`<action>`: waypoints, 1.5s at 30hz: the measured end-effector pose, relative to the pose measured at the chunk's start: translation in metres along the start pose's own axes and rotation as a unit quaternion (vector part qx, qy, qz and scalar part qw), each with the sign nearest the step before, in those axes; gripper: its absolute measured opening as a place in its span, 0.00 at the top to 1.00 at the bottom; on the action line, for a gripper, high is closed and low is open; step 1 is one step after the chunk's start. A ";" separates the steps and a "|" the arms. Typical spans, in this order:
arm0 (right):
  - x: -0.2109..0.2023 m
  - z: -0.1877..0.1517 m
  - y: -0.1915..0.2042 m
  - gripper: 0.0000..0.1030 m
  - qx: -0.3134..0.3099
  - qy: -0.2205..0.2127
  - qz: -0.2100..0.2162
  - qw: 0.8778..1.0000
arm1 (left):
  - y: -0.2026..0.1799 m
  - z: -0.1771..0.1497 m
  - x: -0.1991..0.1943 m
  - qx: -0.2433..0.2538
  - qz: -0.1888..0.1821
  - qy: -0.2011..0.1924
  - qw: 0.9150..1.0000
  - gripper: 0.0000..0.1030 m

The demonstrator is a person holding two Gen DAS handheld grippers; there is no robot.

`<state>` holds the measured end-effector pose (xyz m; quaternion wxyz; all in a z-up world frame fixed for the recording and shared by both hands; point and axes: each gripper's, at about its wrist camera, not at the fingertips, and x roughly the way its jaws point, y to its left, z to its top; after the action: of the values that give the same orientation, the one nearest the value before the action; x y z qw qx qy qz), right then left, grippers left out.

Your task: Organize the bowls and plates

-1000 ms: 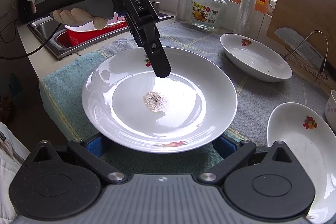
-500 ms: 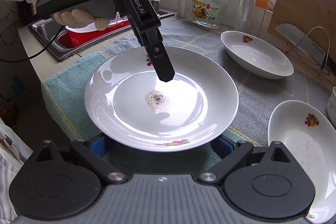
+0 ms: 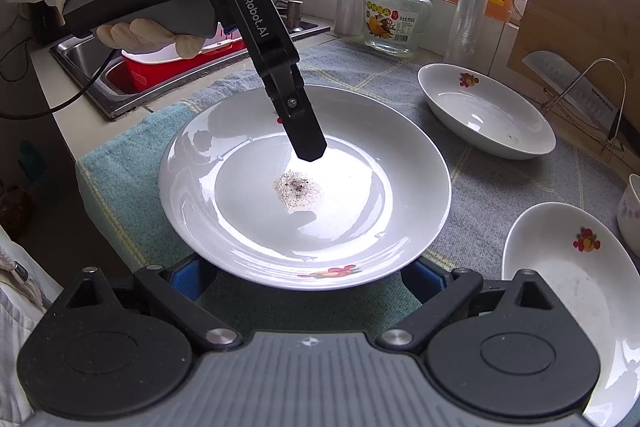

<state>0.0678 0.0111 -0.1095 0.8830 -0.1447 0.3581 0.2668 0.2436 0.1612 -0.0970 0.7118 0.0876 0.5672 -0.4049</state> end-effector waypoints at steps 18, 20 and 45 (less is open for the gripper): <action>0.032 0.046 0.001 0.03 -0.023 -0.012 0.008 1.000 | 0.038 0.003 -0.034 -0.018 0.031 -0.048 0.998 0.15; 0.038 0.051 0.001 0.03 -0.022 -0.011 0.008 1.000 | 0.044 0.005 -0.036 -0.018 0.035 -0.052 0.998 0.15; 0.083 0.077 0.000 0.03 -0.003 0.015 0.012 1.000 | 0.092 0.016 -0.029 -0.024 0.053 -0.060 0.997 0.15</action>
<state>0.1601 0.0761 -0.1144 0.8738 -0.1468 0.3723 0.2763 0.3166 0.2261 -0.0967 0.7669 0.0758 0.5273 -0.3579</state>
